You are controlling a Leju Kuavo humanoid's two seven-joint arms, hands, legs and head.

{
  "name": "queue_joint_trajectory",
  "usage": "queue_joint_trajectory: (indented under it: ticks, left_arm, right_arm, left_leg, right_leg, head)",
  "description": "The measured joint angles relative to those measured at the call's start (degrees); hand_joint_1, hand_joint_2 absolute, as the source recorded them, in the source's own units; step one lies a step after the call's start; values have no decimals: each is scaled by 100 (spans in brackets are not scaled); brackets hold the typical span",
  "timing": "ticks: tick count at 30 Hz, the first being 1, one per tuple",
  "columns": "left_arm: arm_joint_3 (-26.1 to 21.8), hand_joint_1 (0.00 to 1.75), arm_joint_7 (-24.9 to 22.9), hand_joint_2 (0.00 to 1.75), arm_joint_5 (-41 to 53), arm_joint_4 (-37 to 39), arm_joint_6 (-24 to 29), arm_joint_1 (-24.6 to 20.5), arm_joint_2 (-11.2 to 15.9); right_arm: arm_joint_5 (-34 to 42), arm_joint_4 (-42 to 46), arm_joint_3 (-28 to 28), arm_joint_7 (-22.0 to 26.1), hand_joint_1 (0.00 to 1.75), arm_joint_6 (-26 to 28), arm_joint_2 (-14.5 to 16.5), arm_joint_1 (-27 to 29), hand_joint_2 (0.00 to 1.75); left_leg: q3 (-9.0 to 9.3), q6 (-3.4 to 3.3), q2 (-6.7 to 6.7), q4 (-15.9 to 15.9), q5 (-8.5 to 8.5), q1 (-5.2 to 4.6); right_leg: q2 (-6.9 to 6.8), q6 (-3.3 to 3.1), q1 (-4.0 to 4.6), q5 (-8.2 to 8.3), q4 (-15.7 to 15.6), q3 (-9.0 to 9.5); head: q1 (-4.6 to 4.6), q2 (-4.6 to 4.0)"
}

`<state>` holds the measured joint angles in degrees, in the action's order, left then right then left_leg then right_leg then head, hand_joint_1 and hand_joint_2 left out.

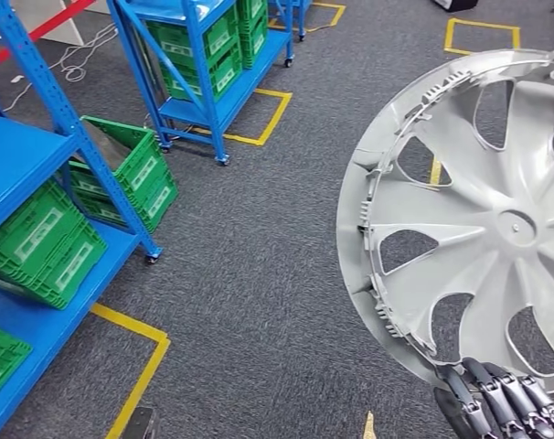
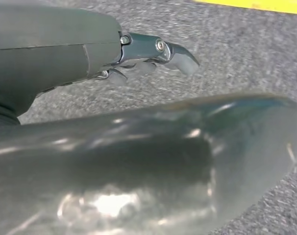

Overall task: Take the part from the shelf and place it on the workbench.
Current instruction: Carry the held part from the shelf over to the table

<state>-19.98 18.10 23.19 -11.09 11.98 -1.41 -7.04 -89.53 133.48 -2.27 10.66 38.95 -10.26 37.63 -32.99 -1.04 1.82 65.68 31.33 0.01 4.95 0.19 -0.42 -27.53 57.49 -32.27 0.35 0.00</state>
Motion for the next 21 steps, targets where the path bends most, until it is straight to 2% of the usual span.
queue_joint_trajectory:
  ticks: [1, 3, 5, 6, 7, 9, 11, 12, 13, 14, 16, 17, 18, 20, 21]
  left_arm:
    - [0, 0, 0, 0, 0, 0, 0, 1, 10]
    - [0, 0, 0, 0, 10, 0, -2, -7, 25]
    - [0, 0, 5, 0, 31, -1, -6, -21, 23]
    - [-1, 0, 9, 0, 48, -2, -8, -24, 25]
    - [-1, 0, 14, 0, 64, -2, -10, -24, 27]
    - [-3, 0, 17, 0, 102, -1, -10, -7, 40]
    - [-5, 0, 16, 0, 133, 0, -11, 19, 55]
    - [-5, 0, 15, 0, 158, 1, -12, 24, 60]
    - [-5, 0, 14, 0, 181, 1, -14, 23, 63]
    - [-5, 0, 11, 0, 207, 1, -16, 20, 66]
    - [-4, 0, -28, 0, 223, 0, 29, 10, 76]
    - [-5, 0, -74, 0, 196, 0, 100, -14, 74]
    - [-12, 0, -144, 0, 148, 0, 204, -72, 46]
    - [-67, 0, -551, 0, 56, -10, 563, -431, -125]
    - [-100, 0, -883, 0, 32, -31, 759, -739, -280]
  right_arm:
    - [-4, 0, 10, 2, 175, 0, 10, 10, 175]
    - [-12, 1, 25, 7, 175, 0, 28, 28, 175]
    - [-14, 4, 40, 18, 175, 0, 61, 53, 175]
    - [-12, 5, 50, 26, 175, 0, 81, 71, 175]
    - [-11, 7, 60, 32, 175, 0, 97, 80, 175]
    - [-12, 10, 78, 41, 175, 0, 116, 93, 175]
    - [-15, 15, 89, 46, 175, 0, 128, 106, 175]
    - [-17, 17, 93, 51, 175, 0, 139, 122, 175]
    - [-16, 19, 98, 59, 175, 0, 156, 140, 175]
    - [-16, 26, 106, 71, 175, 0, 179, 160, 175]
    - [-19, 46, 130, 84, 175, 0, 229, 190, 175]
    - [-21, 56, 132, 64, 175, 0, 244, 190, 175]
    - [-23, 52, 114, 20, 175, 0, 243, 163, 175]
    - [-21, -108, -119, -276, 175, -8, 132, -224, 175]
    - [-8, -342, -386, -526, 175, -15, 25, -634, 175]
  left_leg:
    - [134, -39, 129, -343, -157, -5]
    - [263, -73, 277, -695, -225, -15]
    - [283, -86, 176, -783, -220, -12]
    - [292, -103, 103, -823, -244, -3]
    - [304, -124, 26, -863, -268, 8]
    - [316, -157, -149, -907, -290, 7]
    - [310, -167, -328, -904, -282, -6]
    - [309, -164, -416, -903, -276, -7]
    - [311, -153, -499, -902, -267, -5]
    - [320, -135, -577, -900, -254, -1]
    - [356, -75, -715, -883, -214, -16]
    - [369, -41, -770, -868, -194, -31]
    - [377, -8, -821, -853, -183, -44]
    - [353, 46, -925, -830, -187, -39]
    - [329, 78, -899, -799, -172, -20]
  right_leg:
    - [75, 7, 5, 2, 11, -4]
    - [208, 49, -6, 25, 22, -62]
    - [328, 116, -21, 63, 12, -133]
    - [266, 140, -18, 46, 41, -174]
    - [131, 159, -10, -28, 152, -248]
    - [-254, 196, -4, -355, 722, -537]
    - [-422, 252, -28, -659, 1415, -862]
    - [-452, 278, -45, -680, 1558, -917]
    - [-482, 298, -62, -596, 1477, -853]
    - [-532, 313, -78, -439, 1193, -677]
    - [-787, 318, -84, -161, 422, -206]
    - [-884, 289, -77, -96, 165, -50]
    - [-944, 252, -64, -79, 40, 19]
    - [-839, 150, -36, -43, 23, -24]
    - [-776, 110, -29, -9, 20, -59]
  head:
    - [1, 0]
    - [-2, 0]
    - [-5, 0]
    - [-1, 0]
    - [8, 0]
    - [23, 0]
    - [27, 0]
    - [27, 0]
    - [29, 0]
    - [29, 0]
    - [32, 0]
    - [18, 0]
    - [3, 0]
    - [-31, 0]
    - [-37, 0]
